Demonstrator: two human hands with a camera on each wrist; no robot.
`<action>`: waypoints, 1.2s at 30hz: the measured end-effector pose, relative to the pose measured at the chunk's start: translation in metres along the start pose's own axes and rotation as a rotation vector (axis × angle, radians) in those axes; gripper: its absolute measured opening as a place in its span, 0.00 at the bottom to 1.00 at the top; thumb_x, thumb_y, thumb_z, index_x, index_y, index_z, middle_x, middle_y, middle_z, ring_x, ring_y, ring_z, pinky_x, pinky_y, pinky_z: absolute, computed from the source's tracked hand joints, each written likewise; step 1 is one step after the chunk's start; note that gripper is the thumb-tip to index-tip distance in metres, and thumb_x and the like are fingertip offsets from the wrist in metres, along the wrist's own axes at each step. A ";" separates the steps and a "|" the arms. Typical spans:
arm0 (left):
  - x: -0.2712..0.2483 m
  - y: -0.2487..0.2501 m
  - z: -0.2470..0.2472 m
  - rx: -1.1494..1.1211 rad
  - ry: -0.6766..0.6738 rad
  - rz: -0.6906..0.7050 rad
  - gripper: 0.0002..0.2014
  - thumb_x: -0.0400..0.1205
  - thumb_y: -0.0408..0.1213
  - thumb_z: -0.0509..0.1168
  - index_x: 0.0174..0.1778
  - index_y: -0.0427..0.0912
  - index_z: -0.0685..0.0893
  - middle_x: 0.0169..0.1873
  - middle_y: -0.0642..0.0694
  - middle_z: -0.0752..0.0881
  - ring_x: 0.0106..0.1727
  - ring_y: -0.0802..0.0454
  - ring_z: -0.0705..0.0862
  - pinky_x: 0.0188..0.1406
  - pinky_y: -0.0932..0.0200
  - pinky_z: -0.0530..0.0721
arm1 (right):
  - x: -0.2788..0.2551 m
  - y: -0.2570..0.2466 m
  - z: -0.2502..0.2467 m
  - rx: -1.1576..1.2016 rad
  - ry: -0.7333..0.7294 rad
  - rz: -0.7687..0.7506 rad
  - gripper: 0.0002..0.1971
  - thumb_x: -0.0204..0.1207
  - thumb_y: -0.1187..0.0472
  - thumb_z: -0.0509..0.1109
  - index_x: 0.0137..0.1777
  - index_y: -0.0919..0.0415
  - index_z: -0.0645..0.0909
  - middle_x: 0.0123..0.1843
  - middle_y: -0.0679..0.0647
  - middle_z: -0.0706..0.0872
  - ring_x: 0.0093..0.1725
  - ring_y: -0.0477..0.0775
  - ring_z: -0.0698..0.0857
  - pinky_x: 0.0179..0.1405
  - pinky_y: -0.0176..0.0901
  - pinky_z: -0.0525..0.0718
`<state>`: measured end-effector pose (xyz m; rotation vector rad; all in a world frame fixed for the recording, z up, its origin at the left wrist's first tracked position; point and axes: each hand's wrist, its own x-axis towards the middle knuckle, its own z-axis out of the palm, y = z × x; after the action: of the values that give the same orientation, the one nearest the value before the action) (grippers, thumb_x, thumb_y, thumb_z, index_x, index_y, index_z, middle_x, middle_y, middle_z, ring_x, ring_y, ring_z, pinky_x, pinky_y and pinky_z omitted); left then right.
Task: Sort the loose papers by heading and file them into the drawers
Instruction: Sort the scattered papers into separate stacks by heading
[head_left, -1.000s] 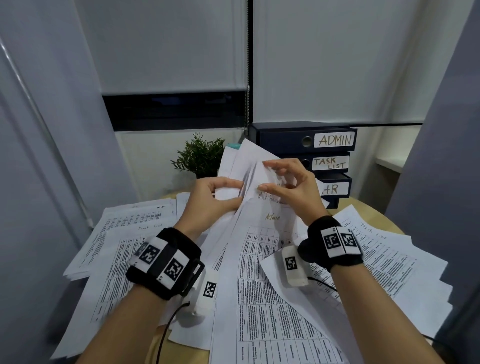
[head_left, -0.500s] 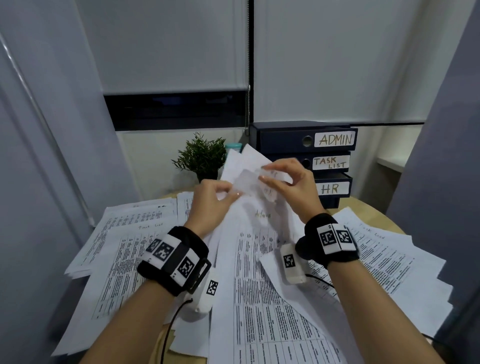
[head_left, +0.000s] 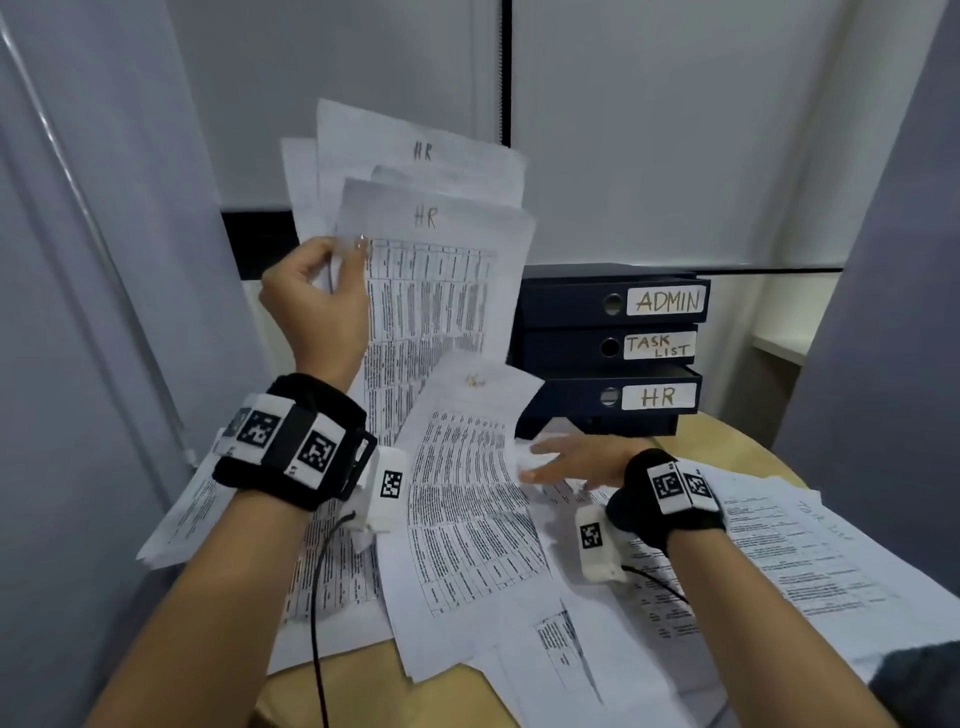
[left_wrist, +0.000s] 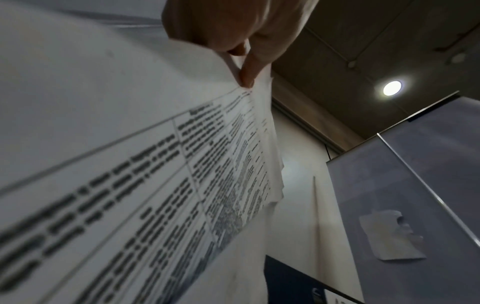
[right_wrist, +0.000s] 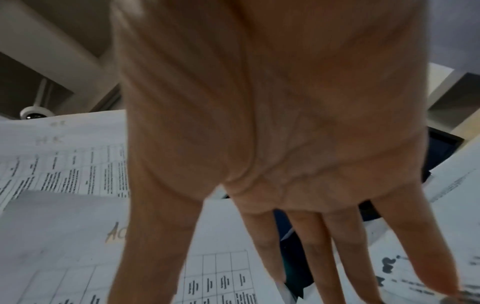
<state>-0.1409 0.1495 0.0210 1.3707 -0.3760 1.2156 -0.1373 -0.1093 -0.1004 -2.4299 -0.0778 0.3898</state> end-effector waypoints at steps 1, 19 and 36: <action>0.004 0.001 -0.002 0.010 0.022 0.037 0.10 0.78 0.39 0.72 0.41 0.33 0.89 0.30 0.59 0.83 0.31 0.75 0.78 0.37 0.76 0.76 | -0.001 -0.001 0.001 0.048 0.012 -0.012 0.42 0.73 0.41 0.73 0.81 0.61 0.64 0.80 0.61 0.68 0.76 0.61 0.72 0.70 0.51 0.75; 0.031 0.050 0.014 -0.198 0.073 0.225 0.10 0.76 0.39 0.74 0.34 0.37 0.87 0.24 0.64 0.79 0.29 0.72 0.73 0.36 0.73 0.72 | -0.032 -0.141 -0.089 0.876 0.939 -0.691 0.36 0.61 0.49 0.85 0.67 0.56 0.75 0.67 0.54 0.81 0.64 0.48 0.81 0.65 0.44 0.81; -0.004 -0.020 -0.003 -0.443 0.011 -0.241 0.09 0.86 0.35 0.62 0.40 0.44 0.83 0.37 0.58 0.88 0.43 0.62 0.85 0.49 0.65 0.85 | -0.055 -0.079 -0.065 1.028 1.006 -0.823 0.08 0.82 0.64 0.68 0.47 0.71 0.82 0.39 0.59 0.87 0.40 0.48 0.85 0.44 0.38 0.85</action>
<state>-0.1276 0.1556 0.0062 0.9935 -0.4298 0.8759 -0.1672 -0.0958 0.0111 -1.1777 -0.3167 -0.9367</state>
